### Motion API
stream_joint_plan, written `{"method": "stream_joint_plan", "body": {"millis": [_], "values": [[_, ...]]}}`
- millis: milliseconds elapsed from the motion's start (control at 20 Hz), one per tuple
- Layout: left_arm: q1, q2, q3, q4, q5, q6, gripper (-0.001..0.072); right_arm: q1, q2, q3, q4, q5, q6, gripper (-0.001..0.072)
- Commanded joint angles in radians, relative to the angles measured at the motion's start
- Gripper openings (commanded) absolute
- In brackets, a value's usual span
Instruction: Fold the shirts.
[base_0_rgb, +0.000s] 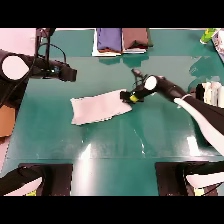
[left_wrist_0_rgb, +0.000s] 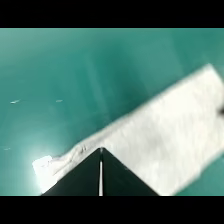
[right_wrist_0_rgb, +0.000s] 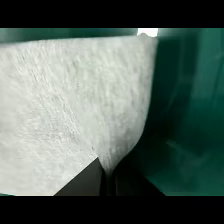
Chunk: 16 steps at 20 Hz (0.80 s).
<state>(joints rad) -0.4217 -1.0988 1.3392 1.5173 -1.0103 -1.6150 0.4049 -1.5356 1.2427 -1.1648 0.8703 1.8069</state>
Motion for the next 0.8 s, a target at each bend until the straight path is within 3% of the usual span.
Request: {"method": "stream_joint_plan", "body": {"millis": [0, 150, 300, 550, 750], "values": [[-0.073, 0.0, 0.0, -0.006, 0.01, 0.0, 0.0019, -0.165, 0.124, 0.037, -0.128, 0.069, -0.011, 0.0011], [-0.124, 0.0, 0.0, -0.007, 0.032, 0.0, 0.002, -0.396, 0.212, 0.162, -0.252, 0.208, -0.056, 0.0012], [-0.132, 0.0, 0.0, -0.014, 0.034, -0.003, 0.002, -0.644, 0.233, 0.278, -0.244, 0.273, -0.113, 0.0011], [-0.132, 0.0, 0.0, -0.019, 0.035, -0.011, 0.002, -0.949, 0.226, 0.328, -0.241, 0.271, -0.146, 0.0012], [-0.132, 0.0, 0.0, -0.034, 0.034, -0.012, 0.002, -1.057, 0.174, 0.328, -0.24, 0.307, -0.152, 0.0012]]}}
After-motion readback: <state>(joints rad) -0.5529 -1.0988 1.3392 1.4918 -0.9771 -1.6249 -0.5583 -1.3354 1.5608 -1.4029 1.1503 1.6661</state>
